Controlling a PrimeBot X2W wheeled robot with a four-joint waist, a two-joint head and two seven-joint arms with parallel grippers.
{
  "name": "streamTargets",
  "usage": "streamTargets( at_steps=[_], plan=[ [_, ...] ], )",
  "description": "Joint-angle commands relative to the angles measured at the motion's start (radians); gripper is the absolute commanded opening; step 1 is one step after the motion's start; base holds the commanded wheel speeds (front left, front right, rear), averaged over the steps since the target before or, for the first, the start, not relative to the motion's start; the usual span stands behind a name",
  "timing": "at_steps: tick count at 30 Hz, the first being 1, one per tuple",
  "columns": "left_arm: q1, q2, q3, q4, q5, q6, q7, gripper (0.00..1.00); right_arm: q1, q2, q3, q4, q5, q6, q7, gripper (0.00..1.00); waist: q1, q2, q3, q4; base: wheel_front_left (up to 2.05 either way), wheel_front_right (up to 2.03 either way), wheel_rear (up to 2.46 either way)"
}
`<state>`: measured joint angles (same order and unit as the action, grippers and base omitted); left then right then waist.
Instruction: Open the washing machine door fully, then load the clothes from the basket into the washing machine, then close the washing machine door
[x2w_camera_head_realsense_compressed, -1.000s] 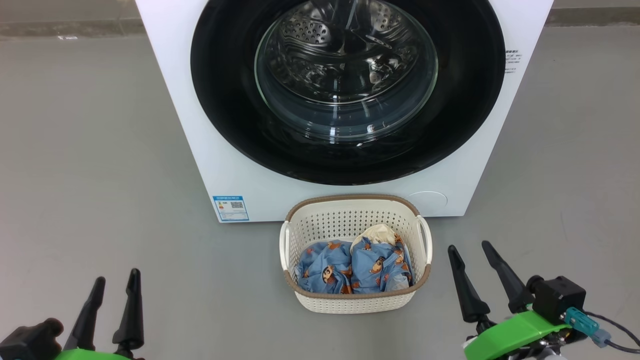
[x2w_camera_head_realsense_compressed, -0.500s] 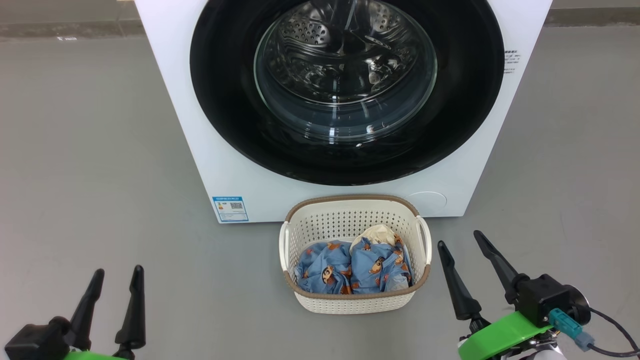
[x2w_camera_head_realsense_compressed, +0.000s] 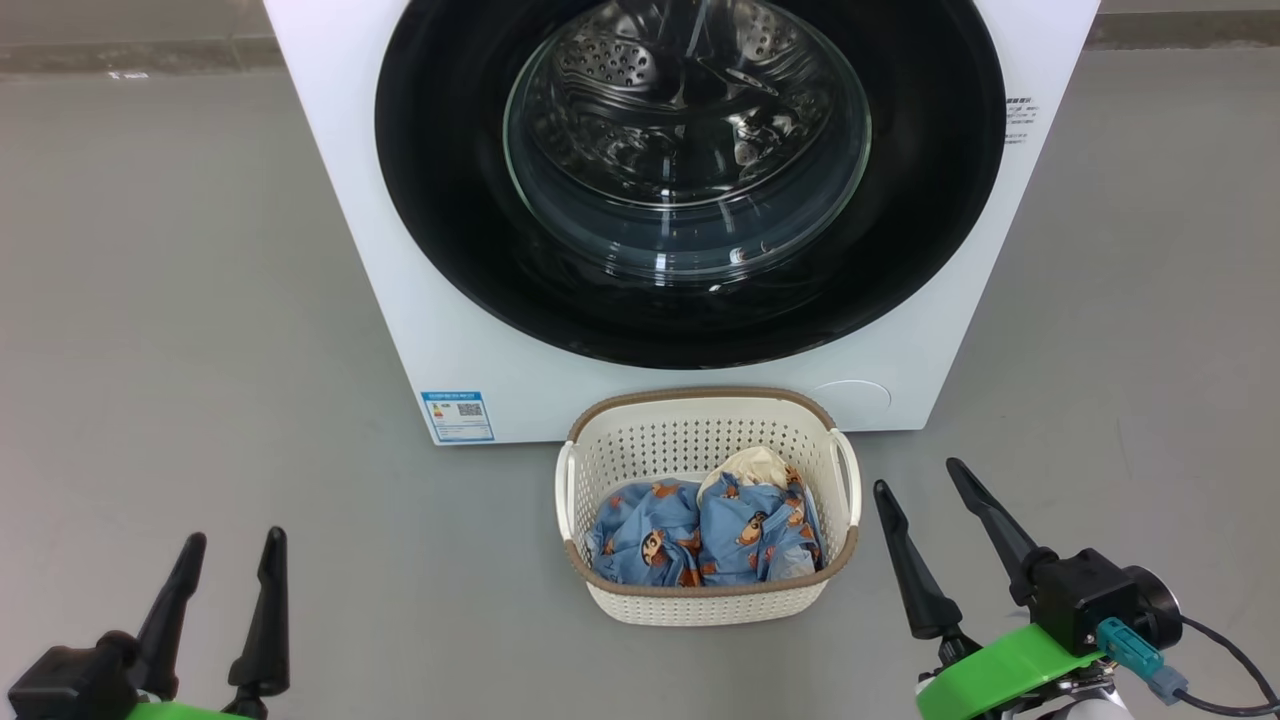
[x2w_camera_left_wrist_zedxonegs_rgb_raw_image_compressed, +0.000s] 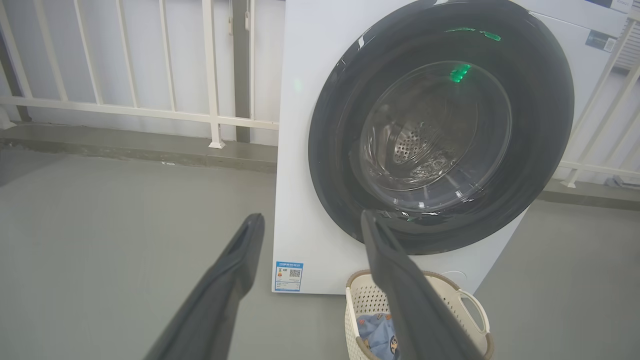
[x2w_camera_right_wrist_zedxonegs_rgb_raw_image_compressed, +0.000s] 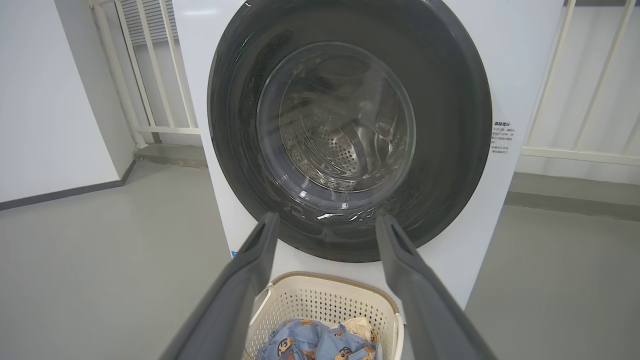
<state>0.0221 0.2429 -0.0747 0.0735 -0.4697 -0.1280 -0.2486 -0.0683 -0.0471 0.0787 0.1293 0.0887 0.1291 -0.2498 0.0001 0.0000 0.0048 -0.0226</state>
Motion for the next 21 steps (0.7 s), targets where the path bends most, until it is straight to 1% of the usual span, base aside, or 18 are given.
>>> streamTargets(
  at_steps=[1, 12, 21],
  plan=[
    [-0.018, 0.03, 0.039, -0.028, -0.004, -0.003, -0.013, 1.0, -0.033, -0.003, 0.019, -0.026, 0.01, 0.002, -0.012, 1.0, 0.0, 0.0, 0.002, -0.001, 0.0, 0.0, 0.0],
    [-0.02, 0.03, 0.044, -0.028, -0.012, -0.003, -0.013, 1.0, -0.033, -0.003, 0.008, -0.024, 0.042, 0.002, -0.012, 1.0, 0.0, 0.0, 0.002, -0.007, 0.0, 0.0, 0.0],
    [-0.022, 0.029, 0.044, -0.016, -0.009, -0.003, -0.013, 1.0, -0.036, -0.003, 0.01, -0.021, 0.045, 0.002, -0.012, 1.0, 0.0, 0.0, 0.001, -0.008, 0.03, 0.03, -0.06]
  ],
)
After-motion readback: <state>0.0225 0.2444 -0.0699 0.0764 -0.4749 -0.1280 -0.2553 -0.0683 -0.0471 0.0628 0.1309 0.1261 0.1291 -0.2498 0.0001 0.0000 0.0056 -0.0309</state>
